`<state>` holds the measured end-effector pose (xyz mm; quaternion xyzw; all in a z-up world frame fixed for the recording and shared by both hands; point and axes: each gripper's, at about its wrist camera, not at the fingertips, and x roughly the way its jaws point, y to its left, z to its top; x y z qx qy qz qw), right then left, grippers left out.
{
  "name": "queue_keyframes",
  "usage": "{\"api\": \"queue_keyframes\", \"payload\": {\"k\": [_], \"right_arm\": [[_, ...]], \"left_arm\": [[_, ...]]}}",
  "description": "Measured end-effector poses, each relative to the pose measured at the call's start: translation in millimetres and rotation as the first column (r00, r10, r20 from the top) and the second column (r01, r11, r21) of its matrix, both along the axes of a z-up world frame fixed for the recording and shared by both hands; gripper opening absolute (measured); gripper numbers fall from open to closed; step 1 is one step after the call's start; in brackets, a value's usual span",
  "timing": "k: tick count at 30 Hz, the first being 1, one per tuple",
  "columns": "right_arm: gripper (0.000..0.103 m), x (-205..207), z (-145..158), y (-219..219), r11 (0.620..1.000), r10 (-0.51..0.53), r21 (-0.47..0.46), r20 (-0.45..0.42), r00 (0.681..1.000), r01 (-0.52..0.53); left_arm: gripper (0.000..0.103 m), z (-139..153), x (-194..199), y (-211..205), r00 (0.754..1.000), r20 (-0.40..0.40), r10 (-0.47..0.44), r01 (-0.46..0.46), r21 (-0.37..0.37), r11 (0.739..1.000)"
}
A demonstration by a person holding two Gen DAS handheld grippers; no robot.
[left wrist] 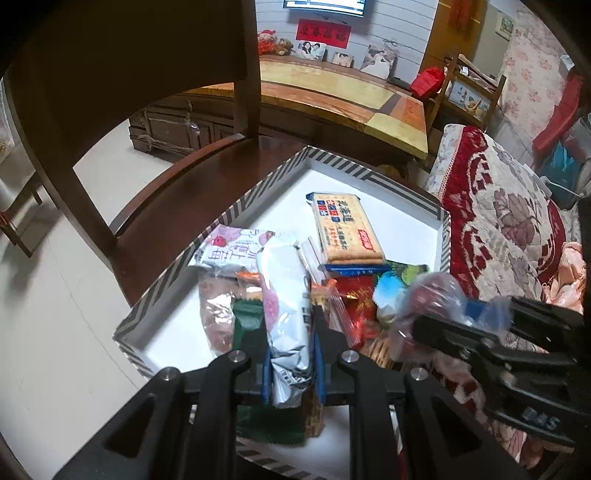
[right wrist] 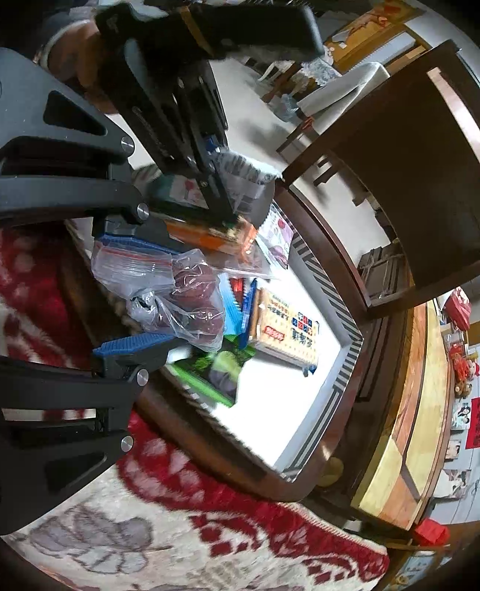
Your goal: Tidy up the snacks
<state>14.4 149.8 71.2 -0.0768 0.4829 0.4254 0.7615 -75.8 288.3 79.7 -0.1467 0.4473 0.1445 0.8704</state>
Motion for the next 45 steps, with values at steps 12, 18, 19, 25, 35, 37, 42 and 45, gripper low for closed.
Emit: {"api": "queue_keyframes", "payload": {"k": [12, 18, 19, 25, 35, 37, 42, 45], "right_arm": [[0.037, 35.6, -16.7, 42.4, 0.999, -0.012, -0.051, 0.026, 1.0, 0.013], [0.051, 31.5, -15.6, 26.5, 0.998, -0.046, -0.048, 0.023, 0.999, 0.047], [0.051, 31.3, -13.7, 22.7, 0.998, -0.051, -0.044, 0.023, 0.998, 0.052], [0.051, 21.0, 3.5, -3.0, 0.997, -0.077, 0.002, 0.038, 0.996, 0.077], [0.051, -22.2, 35.7, -59.6, 0.985, -0.171, 0.044, 0.173, 0.97, 0.166], [0.053, -30.8, 37.4, -70.2, 0.983, -0.184, 0.039, 0.192, 0.964, 0.179], [0.057, -46.8, 38.5, -92.5, 0.977, -0.211, 0.046, 0.199, 0.957, 0.206], [0.057, -55.1, 38.3, -99.8, 0.976, -0.218, 0.045, 0.202, 0.955, 0.213]], "left_arm": [[0.019, -4.8, 14.2, -1.6, 1.0, -0.005, 0.0, 0.0, 0.016, 1.0], [0.029, -4.1, 14.8, -7.6, 1.0, 0.003, 0.006, -0.006, 0.01, 1.0], [0.034, -3.6, 14.2, -7.9, 1.0, 0.004, 0.007, -0.007, 0.007, 1.0], [0.067, 5.5, 6.4, -10.9, 1.0, 0.026, 0.013, -0.014, 0.016, 1.0], [0.092, 25.2, -17.5, -40.5, 0.996, 0.086, -0.017, 0.01, 0.08, 0.997], [0.097, 29.5, -21.3, -46.8, 0.995, 0.1, -0.022, 0.013, 0.087, 0.996], [0.103, 38.8, -30.6, -59.9, 0.993, 0.112, -0.025, 0.014, 0.099, 0.995], [0.103, 41.5, -35.1, -64.9, 0.995, 0.101, -0.02, 0.009, 0.11, 0.994]]}}
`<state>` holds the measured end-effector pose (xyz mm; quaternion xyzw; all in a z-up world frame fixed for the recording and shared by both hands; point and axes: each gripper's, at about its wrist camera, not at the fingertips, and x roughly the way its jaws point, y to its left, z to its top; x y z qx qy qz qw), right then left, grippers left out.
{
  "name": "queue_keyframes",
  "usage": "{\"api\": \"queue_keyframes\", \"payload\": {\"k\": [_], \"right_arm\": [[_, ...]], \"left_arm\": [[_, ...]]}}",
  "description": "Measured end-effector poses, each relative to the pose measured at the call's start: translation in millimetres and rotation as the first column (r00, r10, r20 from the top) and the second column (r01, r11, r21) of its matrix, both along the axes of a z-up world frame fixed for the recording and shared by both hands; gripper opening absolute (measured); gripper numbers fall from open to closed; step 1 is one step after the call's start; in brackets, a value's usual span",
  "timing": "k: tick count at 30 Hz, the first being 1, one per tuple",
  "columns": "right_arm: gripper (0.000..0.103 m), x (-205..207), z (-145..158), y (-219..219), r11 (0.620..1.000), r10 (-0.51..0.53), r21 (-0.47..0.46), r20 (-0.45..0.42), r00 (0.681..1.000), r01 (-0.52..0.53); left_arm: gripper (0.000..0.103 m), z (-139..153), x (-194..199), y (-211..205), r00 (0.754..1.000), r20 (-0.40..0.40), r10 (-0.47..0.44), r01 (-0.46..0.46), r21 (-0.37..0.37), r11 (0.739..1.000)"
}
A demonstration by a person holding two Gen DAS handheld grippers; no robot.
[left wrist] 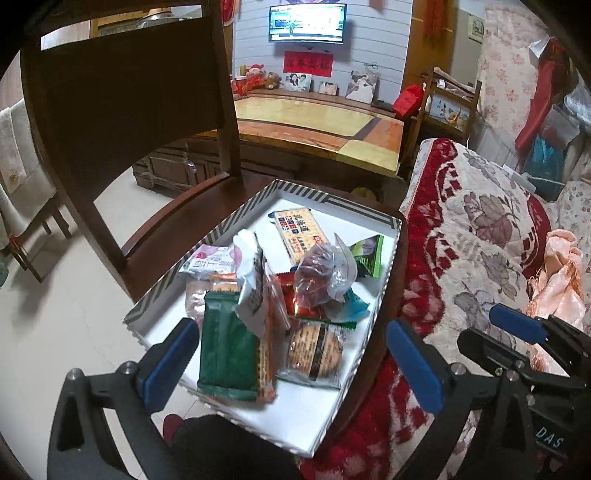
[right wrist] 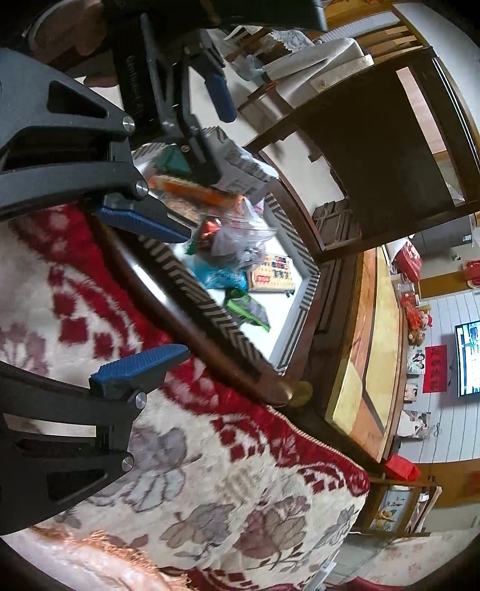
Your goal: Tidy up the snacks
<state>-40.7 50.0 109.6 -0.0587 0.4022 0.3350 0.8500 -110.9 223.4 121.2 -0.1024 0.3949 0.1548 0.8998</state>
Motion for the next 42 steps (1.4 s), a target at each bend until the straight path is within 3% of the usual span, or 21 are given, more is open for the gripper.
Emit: {"api": "queue_keyframes", "payload": {"k": [9, 25, 42], "right_arm": [[0.057, -21.1, 2.2, -7.9, 1.0, -0.003, 0.017, 0.005, 1.0, 0.002], [0.057, -41.4, 11.0, -25.2, 0.999, 0.0, 0.046, 0.026, 1.0, -0.001], [0.057, -48.3, 13.6, -22.6, 0.999, 0.006, 0.037, 0.032, 0.999, -0.007]], "left_arm": [[0.103, 4.1, -14.2, -10.9, 0.999, -0.036, 0.001, -0.001, 0.017, 1.0], [0.103, 23.5, -29.9, -32.2, 1.0, 0.002, -0.026, 0.026, 0.061, 0.998], [0.103, 24.6, -35.6, -32.1, 1.0, 0.009, -0.023, 0.023, 0.056, 0.998]]}}
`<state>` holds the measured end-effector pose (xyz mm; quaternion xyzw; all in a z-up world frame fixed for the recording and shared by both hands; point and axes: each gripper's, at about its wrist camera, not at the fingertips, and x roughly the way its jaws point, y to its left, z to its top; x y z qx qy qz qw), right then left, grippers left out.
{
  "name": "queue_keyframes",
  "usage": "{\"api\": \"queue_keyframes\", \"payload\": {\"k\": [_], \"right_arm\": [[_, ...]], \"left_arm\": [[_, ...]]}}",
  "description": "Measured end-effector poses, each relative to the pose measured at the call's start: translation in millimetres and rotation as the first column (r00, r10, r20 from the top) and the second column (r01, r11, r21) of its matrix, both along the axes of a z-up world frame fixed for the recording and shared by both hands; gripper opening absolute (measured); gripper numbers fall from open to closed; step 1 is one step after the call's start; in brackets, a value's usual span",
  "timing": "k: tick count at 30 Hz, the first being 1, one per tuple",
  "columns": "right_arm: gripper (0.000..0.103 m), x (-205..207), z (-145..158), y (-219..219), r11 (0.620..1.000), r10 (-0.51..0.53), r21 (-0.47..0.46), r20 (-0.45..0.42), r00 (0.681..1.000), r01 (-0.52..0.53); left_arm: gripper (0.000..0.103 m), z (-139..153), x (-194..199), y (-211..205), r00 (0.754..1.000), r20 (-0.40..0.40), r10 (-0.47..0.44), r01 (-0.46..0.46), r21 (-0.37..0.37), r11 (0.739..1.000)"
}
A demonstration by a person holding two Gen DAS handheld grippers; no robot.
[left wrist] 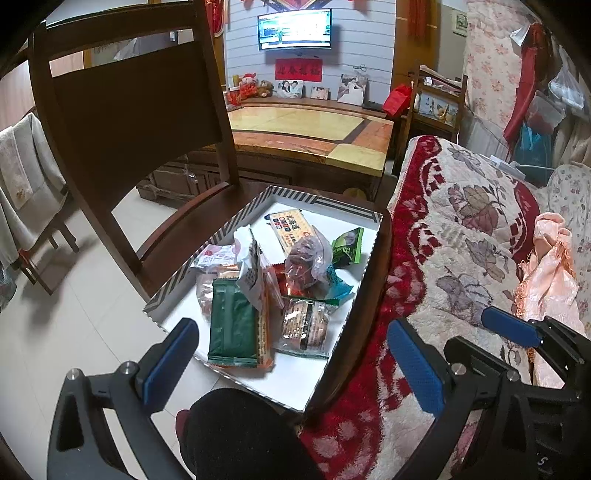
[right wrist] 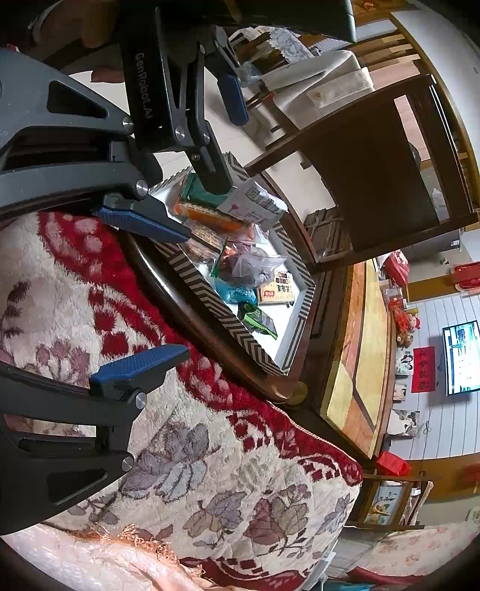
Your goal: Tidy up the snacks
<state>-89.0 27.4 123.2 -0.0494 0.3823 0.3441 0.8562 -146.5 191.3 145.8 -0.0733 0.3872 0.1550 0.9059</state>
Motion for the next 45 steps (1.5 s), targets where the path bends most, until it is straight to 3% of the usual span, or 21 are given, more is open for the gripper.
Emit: {"api": "queue_keyframes", "payload": {"k": [37, 45], "right_arm": [[0.057, 0.6, -9.0, 5.6, 0.999, 0.028, -0.022, -0.024, 0.999, -0.028], [0.057, 1.2, -11.7, 4.9, 0.999, 0.029, -0.023, -0.028, 0.999, -0.03]], "left_arm": [[0.103, -6.7, -2.7, -1.2, 1.0, -0.011, 0.006, -0.006, -0.01, 1.0], [0.103, -4.7, -4.7, -10.0, 0.999, 0.037, -0.02, 0.019, 0.029, 0.999]]}}
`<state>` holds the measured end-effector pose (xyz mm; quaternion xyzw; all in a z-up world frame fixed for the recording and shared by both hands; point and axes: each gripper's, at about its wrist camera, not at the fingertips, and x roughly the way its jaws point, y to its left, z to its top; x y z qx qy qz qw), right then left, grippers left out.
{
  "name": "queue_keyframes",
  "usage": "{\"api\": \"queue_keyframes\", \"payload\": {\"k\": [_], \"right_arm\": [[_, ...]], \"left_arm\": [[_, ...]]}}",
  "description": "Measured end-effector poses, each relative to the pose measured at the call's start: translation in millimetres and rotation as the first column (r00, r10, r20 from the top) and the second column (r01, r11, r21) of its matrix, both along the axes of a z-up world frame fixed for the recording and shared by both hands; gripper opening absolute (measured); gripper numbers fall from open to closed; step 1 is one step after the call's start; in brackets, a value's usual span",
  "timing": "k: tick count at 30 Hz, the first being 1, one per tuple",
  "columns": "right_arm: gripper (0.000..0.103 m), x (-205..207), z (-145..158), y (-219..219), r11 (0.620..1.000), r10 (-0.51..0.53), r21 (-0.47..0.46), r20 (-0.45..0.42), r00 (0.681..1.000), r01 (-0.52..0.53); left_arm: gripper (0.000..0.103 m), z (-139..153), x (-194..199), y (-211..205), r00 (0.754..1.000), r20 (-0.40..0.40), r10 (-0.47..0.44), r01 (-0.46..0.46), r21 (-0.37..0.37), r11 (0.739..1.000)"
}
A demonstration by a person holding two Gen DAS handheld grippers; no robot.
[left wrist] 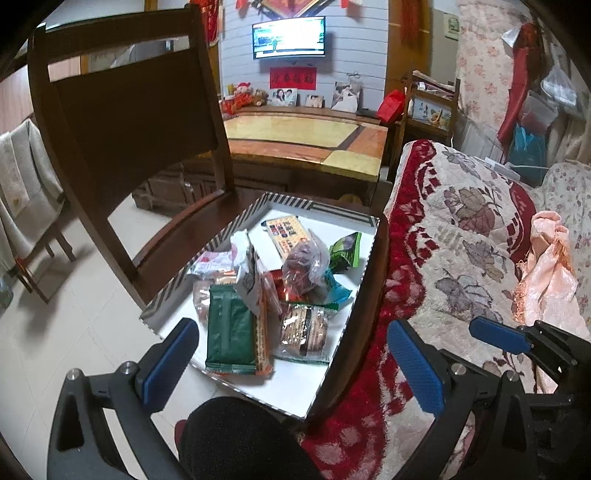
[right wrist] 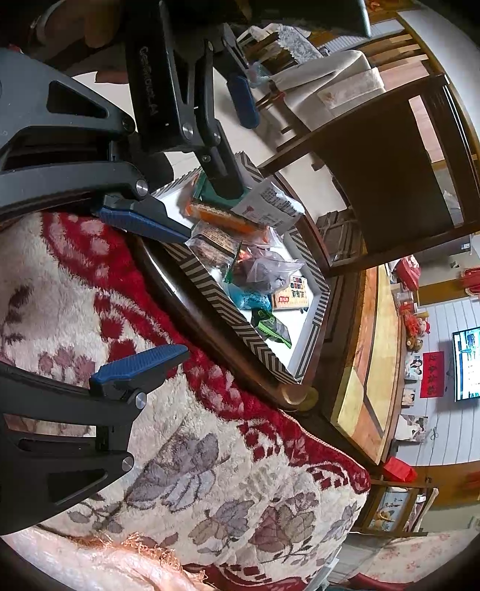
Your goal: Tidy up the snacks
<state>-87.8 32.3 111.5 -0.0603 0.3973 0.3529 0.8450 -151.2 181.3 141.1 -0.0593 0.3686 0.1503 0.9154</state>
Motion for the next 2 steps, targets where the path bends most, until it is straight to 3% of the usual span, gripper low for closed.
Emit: {"api": "queue_keyframes", "payload": {"k": [2], "right_arm": [[0.057, 2.0, -1.5, -3.4, 1.0, -0.003, 0.002, -0.002, 1.0, 0.003]], "left_arm": [[0.103, -0.3, 2.9, -2.3, 1.0, -0.005, -0.006, 0.006, -0.006, 1.0]]}}
